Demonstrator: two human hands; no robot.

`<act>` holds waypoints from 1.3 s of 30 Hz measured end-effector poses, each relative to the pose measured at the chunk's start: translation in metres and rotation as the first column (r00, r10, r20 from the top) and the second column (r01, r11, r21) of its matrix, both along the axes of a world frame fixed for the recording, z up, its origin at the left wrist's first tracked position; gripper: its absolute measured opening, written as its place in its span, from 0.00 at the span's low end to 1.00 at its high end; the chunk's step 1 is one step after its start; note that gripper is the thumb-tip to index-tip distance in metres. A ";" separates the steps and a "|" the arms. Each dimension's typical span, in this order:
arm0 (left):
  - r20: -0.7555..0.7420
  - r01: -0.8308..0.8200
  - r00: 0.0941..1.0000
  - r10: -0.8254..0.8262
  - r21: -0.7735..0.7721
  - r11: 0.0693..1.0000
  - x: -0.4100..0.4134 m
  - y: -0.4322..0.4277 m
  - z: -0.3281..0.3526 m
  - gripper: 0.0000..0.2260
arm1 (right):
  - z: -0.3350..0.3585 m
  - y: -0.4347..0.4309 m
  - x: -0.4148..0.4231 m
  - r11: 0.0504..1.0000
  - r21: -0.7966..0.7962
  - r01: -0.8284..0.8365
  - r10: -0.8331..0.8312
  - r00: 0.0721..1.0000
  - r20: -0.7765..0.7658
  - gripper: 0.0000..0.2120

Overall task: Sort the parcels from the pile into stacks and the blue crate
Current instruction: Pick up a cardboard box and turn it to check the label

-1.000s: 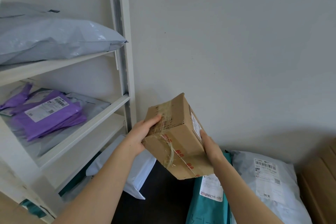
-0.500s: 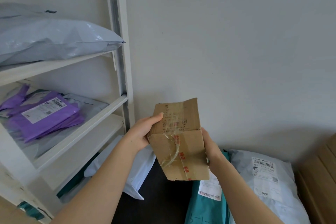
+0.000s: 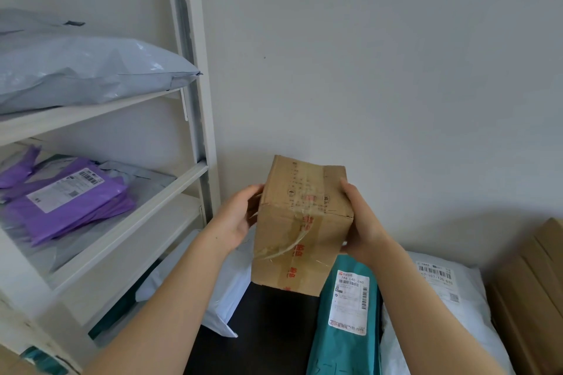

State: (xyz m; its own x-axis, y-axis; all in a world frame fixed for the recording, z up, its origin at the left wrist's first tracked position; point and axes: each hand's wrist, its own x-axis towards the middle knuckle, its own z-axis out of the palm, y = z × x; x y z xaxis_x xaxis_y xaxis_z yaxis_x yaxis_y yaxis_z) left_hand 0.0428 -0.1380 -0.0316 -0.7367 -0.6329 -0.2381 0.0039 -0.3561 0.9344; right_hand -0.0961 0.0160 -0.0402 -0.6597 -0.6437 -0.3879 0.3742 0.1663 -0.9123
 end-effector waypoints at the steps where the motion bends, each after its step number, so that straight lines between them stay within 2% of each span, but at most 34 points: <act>1: -0.005 0.003 1.000 -0.003 -0.045 0.999 0.000 0.001 0.000 0.09 | 0.002 0.002 -0.002 0.999 -0.041 0.015 -0.014 1.000 0.021 0.24; 4: 0.025 0.064 0.998 -0.060 -0.236 0.970 -0.002 0.002 -0.004 0.13 | -0.001 0.009 -0.006 0.982 -0.180 0.064 -0.040 0.990 0.136 0.19; 7: -0.004 0.053 0.998 -0.056 -0.282 0.958 -0.003 0.010 -0.002 0.19 | -0.003 0.018 -0.006 0.949 -0.290 0.126 -0.059 0.971 0.231 0.18; 9: -0.007 0.041 0.999 -0.045 -0.282 0.959 -0.005 0.014 -0.001 0.27 | -0.006 0.026 -0.006 0.925 -0.351 0.144 -0.036 0.955 0.295 0.17; 11: 0.085 0.041 0.996 -0.012 -0.345 0.938 -0.007 0.017 -0.001 0.41 | -0.010 0.032 -0.006 0.899 -0.398 0.186 -0.035 0.933 0.357 0.16; 13: 0.163 0.048 0.986 0.022 -0.412 0.910 -0.008 0.020 -0.002 0.48 | -0.015 0.036 -0.005 0.881 -0.419 0.221 -0.042 0.917 0.396 0.15; 17: 0.213 0.085 0.977 0.027 -0.498 0.863 -0.013 0.025 -0.005 0.49 | -0.025 0.041 -0.005 0.854 -0.456 0.251 -0.041 0.905 0.423 0.16; 20: 0.276 0.142 0.961 0.010 -0.524 0.840 -0.015 0.024 -0.004 0.55 | -0.030 0.041 -0.006 0.837 -0.480 0.264 -0.050 0.909 0.413 0.16; 23: 0.296 0.169 0.955 -0.006 -0.528 0.832 -0.015 0.024 -0.001 0.55 | -0.033 0.041 -0.008 0.824 -0.499 0.268 -0.038 0.905 0.424 0.15; 25: 0.315 0.204 0.948 -0.036 -0.519 0.830 -0.013 0.022 -0.002 0.55 | -0.035 0.041 -0.008 0.822 -0.512 0.249 -0.024 0.914 0.405 0.16; 27: 0.328 0.232 0.942 -0.067 -0.496 0.837 -0.011 0.019 -0.006 0.56 | -0.039 0.041 -0.008 0.831 -0.515 0.213 -0.008 0.929 0.370 0.21; 29: 0.326 0.236 0.941 -0.090 -0.442 0.866 -0.008 0.016 -0.010 0.56 | -0.041 0.041 -0.008 0.831 -0.527 0.176 0.018 0.940 0.341 0.27; 31: 0.310 0.230 0.943 -0.120 -0.349 0.909 -0.006 0.014 -0.015 0.52 | -0.042 0.037 -0.009 0.833 -0.533 0.147 0.045 0.943 0.329 0.27; 33: 0.257 0.218 0.951 -0.173 -0.157 0.963 -0.004 0.014 -0.015 0.44 | -0.043 0.033 -0.009 0.835 -0.522 0.175 0.031 0.932 0.361 0.24; 35: 0.234 0.216 0.950 -0.206 -0.019 0.976 0.000 0.016 -0.012 0.28 | -0.045 0.029 -0.013 0.841 -0.499 0.208 0.009 0.917 0.398 0.24; 36: 0.237 0.206 0.950 -0.205 0.022 0.978 0.001 0.015 -0.013 0.26 | -0.046 0.026 -0.016 0.856 -0.468 0.220 -0.019 0.918 0.395 0.21; 39: 0.205 0.232 0.946 -0.250 0.109 0.967 0.000 0.007 -0.028 0.44 | -0.046 0.019 -0.021 0.904 -0.362 0.225 -0.094 0.934 0.345 0.14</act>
State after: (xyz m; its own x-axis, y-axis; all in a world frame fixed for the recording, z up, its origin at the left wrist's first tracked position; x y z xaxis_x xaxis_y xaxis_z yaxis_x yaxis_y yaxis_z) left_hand 0.0428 -0.1315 -0.0592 -0.7902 -0.4141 -0.4517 -0.2896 -0.3973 0.8708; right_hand -0.1170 0.0346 -0.0862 -0.6531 -0.6815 -0.3302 0.6404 -0.2644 -0.7211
